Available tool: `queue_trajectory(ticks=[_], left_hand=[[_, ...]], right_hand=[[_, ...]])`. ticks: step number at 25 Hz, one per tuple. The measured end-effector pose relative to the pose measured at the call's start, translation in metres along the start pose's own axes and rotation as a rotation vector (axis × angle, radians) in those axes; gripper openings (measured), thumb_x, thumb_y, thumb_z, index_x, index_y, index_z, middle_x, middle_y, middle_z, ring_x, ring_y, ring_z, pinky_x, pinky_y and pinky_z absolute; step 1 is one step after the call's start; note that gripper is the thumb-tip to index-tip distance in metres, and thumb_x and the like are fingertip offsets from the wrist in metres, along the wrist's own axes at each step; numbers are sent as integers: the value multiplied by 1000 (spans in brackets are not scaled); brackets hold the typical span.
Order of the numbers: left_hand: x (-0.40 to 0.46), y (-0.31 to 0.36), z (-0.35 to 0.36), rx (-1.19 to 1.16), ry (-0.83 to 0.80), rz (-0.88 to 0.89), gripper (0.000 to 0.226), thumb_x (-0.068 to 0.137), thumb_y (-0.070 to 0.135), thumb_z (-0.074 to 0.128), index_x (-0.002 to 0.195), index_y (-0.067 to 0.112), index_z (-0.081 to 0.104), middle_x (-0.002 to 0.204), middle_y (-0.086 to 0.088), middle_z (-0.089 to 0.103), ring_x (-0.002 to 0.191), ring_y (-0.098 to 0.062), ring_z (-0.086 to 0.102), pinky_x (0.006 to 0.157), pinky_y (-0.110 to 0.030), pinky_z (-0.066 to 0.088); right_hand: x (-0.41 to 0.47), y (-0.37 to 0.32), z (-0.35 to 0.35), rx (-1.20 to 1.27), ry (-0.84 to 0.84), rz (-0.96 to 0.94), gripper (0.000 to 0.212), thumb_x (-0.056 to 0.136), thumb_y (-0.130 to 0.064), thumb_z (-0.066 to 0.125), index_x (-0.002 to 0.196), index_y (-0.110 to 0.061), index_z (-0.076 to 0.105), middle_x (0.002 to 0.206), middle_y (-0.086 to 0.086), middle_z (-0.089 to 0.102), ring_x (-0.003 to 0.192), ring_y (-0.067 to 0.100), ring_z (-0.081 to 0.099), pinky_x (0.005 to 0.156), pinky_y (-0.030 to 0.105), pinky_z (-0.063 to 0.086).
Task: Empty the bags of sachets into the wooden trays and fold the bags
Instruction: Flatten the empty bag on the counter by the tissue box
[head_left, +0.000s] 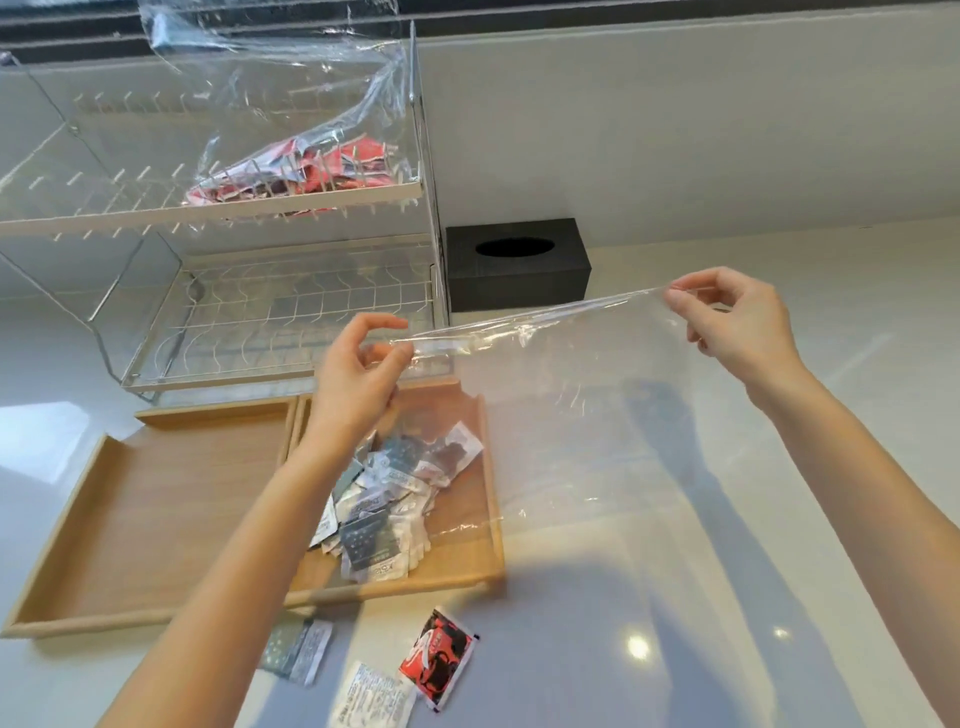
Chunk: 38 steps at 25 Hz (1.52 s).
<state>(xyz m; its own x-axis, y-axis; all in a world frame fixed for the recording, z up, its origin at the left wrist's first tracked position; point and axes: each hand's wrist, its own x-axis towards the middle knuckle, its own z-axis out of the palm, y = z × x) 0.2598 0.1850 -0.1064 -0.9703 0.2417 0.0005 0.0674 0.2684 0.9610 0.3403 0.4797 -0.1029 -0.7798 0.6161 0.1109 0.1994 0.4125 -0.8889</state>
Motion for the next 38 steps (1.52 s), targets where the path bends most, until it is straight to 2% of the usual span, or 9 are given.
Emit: queue_trajectory(ticks=[4, 6, 11, 13, 17, 21, 24, 26, 38], left_hand=[[35, -17, 43, 48, 3, -69, 11, 88, 12, 51, 92, 17, 60, 70, 2, 56, 32, -1, 45, 33, -14, 36], [54, -25, 62, 52, -2, -134, 14, 90, 12, 48, 92, 17, 61, 78, 2, 57, 37, 0, 50, 37, -16, 44], [94, -49, 100, 162, -64, -195, 26, 91, 11, 44, 115, 13, 54, 103, -5, 58, 74, -9, 60, 62, -14, 51], [107, -61, 114, 235, -72, -226, 33, 90, 11, 45, 122, 12, 50, 120, -10, 56, 95, -18, 60, 82, -26, 50], [125, -84, 132, 383, -121, -276, 46, 90, 18, 44, 135, 14, 35, 140, -16, 39, 117, -24, 50, 99, -35, 40], [119, -100, 140, 519, -251, -236, 62, 90, 33, 45, 143, 23, 15, 155, -11, -7, 140, -30, 15, 113, -39, 16], [111, -110, 147, 837, -421, -40, 68, 88, 51, 35, 144, 26, 3, 154, -5, -18, 141, -24, -16, 111, -38, -10], [109, -114, 151, 982, -485, 12, 70, 88, 53, 31, 144, 24, 1, 154, -8, -17, 139, -26, -21, 109, -41, -17], [70, -71, 113, 970, -313, 83, 63, 88, 51, 33, 142, 25, 16, 156, -8, 7, 143, -25, 0, 114, -43, -3]], right_hand=[[45, 36, 5, -8, -43, 99, 1, 79, -26, 62, 80, -26, 63, 68, -8, 58, 39, -1, 47, 53, 20, 35], [66, 58, 11, -32, -54, 153, 11, 80, -23, 61, 91, -21, 63, 69, -9, 60, 42, 0, 47, 53, 20, 36], [112, 104, 34, -104, -105, 258, 22, 85, -21, 57, 105, -13, 59, 81, 4, 63, 56, 8, 51, 55, 17, 40], [126, 118, 45, -136, -108, 284, 26, 86, -19, 55, 110, -10, 58, 86, 7, 62, 58, 12, 55, 57, 15, 42], [132, 131, 68, -225, -161, 237, 41, 87, -19, 53, 127, -13, 46, 119, 15, 57, 92, 27, 60, 88, 31, 43], [109, 135, 85, -395, -322, 34, 60, 89, -26, 51, 142, -13, 24, 146, 17, 28, 130, 27, 37, 101, 26, 28], [92, 141, 94, -630, -452, -135, 64, 90, -37, 46, 144, -17, 17, 156, 9, 10, 144, 23, 6, 114, 40, 7], [85, 143, 99, -705, -522, -125, 65, 91, -42, 40, 145, -20, 13, 157, 4, 3, 144, 19, -3, 115, 41, -3], [36, 77, 99, -750, -567, -258, 64, 90, -44, 42, 144, -24, 14, 157, 0, -1, 144, 17, -10, 114, 39, -9]])
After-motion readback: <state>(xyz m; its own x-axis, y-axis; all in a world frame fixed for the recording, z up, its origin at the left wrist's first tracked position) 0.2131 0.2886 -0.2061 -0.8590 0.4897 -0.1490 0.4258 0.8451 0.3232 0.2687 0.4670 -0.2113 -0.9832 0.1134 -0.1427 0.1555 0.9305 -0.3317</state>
